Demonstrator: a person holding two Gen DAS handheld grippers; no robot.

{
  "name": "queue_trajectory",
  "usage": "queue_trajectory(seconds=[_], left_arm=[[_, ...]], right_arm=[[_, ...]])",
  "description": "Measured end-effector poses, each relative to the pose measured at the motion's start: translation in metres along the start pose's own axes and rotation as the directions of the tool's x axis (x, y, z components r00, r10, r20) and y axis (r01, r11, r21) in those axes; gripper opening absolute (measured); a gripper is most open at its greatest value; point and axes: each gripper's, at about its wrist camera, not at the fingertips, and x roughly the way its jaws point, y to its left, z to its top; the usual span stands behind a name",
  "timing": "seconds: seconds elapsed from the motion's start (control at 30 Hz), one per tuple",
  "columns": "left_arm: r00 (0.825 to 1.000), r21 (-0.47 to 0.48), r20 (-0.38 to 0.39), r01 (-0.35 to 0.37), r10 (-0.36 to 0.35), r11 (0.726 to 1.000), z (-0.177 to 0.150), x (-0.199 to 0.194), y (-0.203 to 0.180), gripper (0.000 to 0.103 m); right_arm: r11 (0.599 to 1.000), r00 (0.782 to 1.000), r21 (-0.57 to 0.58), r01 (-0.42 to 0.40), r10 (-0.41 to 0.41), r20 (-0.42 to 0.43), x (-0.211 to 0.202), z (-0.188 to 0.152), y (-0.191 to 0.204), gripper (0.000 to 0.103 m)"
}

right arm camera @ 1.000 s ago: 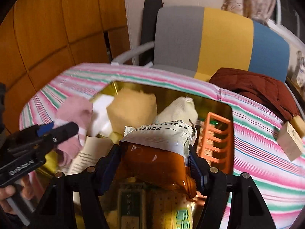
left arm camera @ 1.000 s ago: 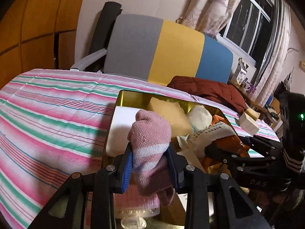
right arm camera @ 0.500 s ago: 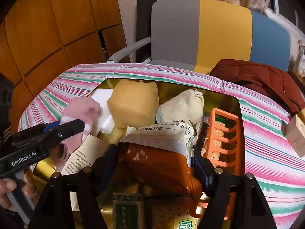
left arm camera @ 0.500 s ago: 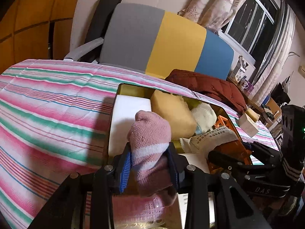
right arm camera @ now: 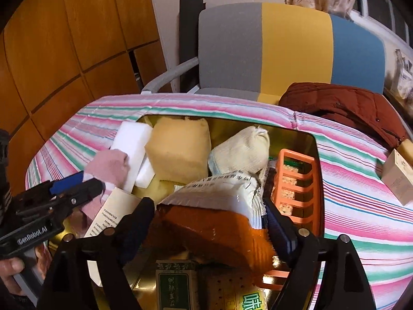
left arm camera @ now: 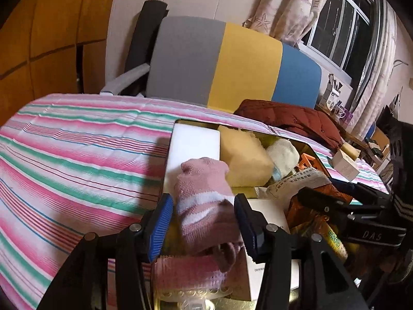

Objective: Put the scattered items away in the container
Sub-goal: 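Lower the snack bag and pink sock into the gold tin, opening both tools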

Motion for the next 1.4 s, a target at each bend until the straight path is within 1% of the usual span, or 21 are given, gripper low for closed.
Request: queue_trajectory(seconds=[0.13, 0.2, 0.23, 0.27, 0.3, 0.33, 0.37, 0.4, 0.47, 0.53, 0.63, 0.67, 0.83, 1.0, 1.07, 1.1, 1.2, 1.4], left_arm=[[0.998, 0.005, 0.039, -0.040, 0.040, 0.999, -0.003, -0.011, -0.002, 0.047], [0.996, 0.004, 0.062, -0.061, 0.060, 0.998, -0.005, -0.016, -0.003, 0.037], [0.995, 0.011, 0.067, -0.070, 0.069, 0.997, -0.006, -0.017, -0.005, 0.035], [0.996, 0.018, 0.062, -0.073, 0.072, 0.997, -0.007, -0.016, -0.007, 0.032], [0.996, 0.022, 0.052, -0.071, 0.070, 0.997, -0.007, -0.014, -0.009, 0.031], [0.997, 0.022, 0.040, -0.068, 0.067, 0.997, -0.007, -0.011, -0.010, 0.031], [0.997, 0.020, 0.030, -0.067, 0.066, 0.998, -0.008, -0.007, -0.011, 0.028], [0.998, 0.017, 0.022, -0.067, 0.066, 0.998, -0.009, -0.004, -0.011, 0.028], [0.998, 0.003, 0.012, -0.063, 0.063, 0.998, -0.010, 0.000, -0.011, 0.028], [0.998, -0.001, 0.002, -0.068, 0.068, 0.998, -0.011, 0.004, -0.012, 0.028], [0.996, 0.004, -0.008, -0.085, 0.085, 0.996, -0.014, 0.008, -0.015, 0.028], [0.996, 0.008, -0.004, -0.092, 0.092, 0.996, -0.015, 0.007, -0.015, 0.028], [0.991, 0.026, 0.033, -0.130, 0.129, 0.991, -0.017, -0.005, -0.022, 0.029], [0.986, 0.036, 0.071, -0.151, 0.148, 0.988, -0.018, -0.021, -0.029, 0.033], [0.984, 0.046, 0.087, -0.161, 0.157, 0.986, -0.019, -0.029, -0.033, 0.037], [0.983, 0.048, 0.093, -0.161, 0.156, 0.986, -0.020, -0.033, -0.034, 0.040], [0.981, 0.064, 0.114, -0.163, 0.155, 0.985, -0.024, -0.045, -0.041, 0.042], [0.981, 0.099, 0.135, -0.157, 0.143, 0.983, -0.031, -0.057, -0.058, 0.043]], right_arm=[[1.000, 0.999, 0.004, 0.007, -0.007, 0.034, -0.009, -0.002, -0.001, 0.085], [1.000, 0.999, 0.005, 0.008, -0.009, 0.052, -0.013, -0.002, -0.001, 0.085], [1.000, 0.998, 0.005, 0.009, -0.009, 0.061, -0.015, -0.002, -0.001, 0.085], [1.000, 0.997, 0.003, 0.013, -0.013, 0.073, -0.018, -0.003, 0.000, 0.085], [1.000, 0.996, -0.001, 0.019, -0.018, 0.087, -0.021, -0.004, 0.000, 0.085], [1.000, 0.995, -0.007, 0.025, -0.024, 0.102, -0.025, -0.005, 0.002, 0.083], [0.999, 0.993, -0.015, 0.035, -0.033, 0.117, -0.028, -0.005, 0.003, 0.078], [0.999, 0.991, -0.025, 0.039, -0.036, 0.126, -0.031, -0.006, 0.005, 0.075], [0.998, 0.991, -0.042, 0.035, -0.029, 0.131, -0.035, -0.008, 0.009, 0.066], [0.998, 0.991, -0.059, 0.031, -0.023, 0.131, -0.036, -0.010, 0.012, 0.060], [0.997, 0.992, -0.071, 0.027, -0.019, 0.121, -0.035, -0.014, 0.016, 0.058], [0.997, 0.993, -0.070, 0.026, -0.018, 0.117, -0.034, -0.016, 0.016, 0.056], [0.999, 0.994, -0.050, 0.015, -0.009, 0.111, -0.035, -0.021, 0.014, 0.056], [1.000, 0.992, -0.027, -0.004, 0.008, 0.129, -0.044, -0.024, 0.016, 0.056], [1.000, 0.991, -0.020, -0.011, 0.014, 0.136, -0.048, -0.027, 0.017, 0.056], [1.000, 0.990, -0.017, -0.013, 0.015, 0.141, -0.051, -0.028, 0.017, 0.056], [1.000, 0.987, -0.007, -0.023, 0.024, 0.159, -0.060, -0.032, 0.017, 0.056], [0.999, 0.981, 0.019, -0.038, 0.033, 0.193, -0.079, -0.040, 0.011, 0.058]])
